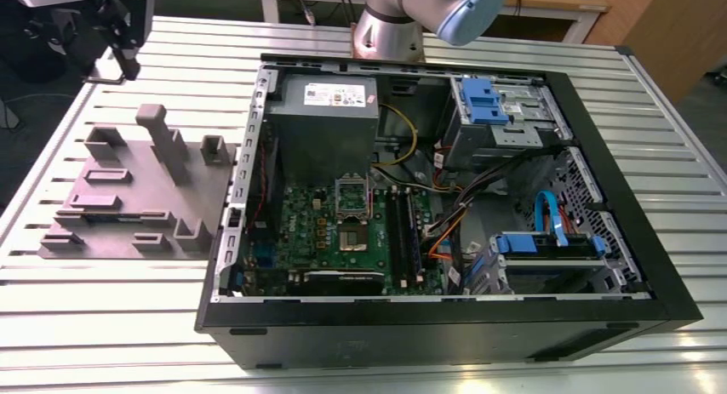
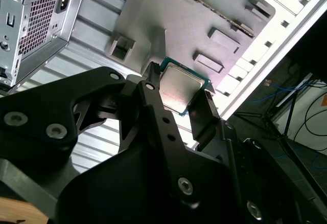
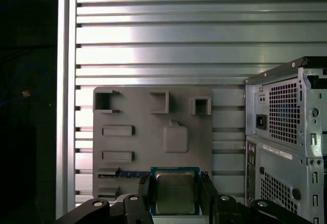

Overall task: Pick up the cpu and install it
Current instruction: 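Pick up the cpu and move it towards the insertion slot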

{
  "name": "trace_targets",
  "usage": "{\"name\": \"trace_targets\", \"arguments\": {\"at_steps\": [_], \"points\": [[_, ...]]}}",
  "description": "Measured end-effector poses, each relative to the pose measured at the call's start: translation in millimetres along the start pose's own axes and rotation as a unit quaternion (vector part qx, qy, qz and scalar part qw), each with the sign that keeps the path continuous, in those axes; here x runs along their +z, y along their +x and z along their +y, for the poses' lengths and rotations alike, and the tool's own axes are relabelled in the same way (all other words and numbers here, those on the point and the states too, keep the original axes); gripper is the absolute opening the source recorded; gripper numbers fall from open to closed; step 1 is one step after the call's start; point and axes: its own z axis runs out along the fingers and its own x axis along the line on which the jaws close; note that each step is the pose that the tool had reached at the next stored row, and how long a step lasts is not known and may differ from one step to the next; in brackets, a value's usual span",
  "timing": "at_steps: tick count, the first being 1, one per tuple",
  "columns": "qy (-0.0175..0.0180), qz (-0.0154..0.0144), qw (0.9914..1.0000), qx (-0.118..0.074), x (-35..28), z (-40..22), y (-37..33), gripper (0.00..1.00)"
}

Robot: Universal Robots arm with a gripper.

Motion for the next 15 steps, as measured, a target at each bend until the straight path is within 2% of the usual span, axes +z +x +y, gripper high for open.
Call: {"name": "trace_targets", "arguments": {"at_steps": [15], "points": [[0.0, 0.0, 1.0, 0.0, -0.1, 0.0, -3.5, 0.47]]}}
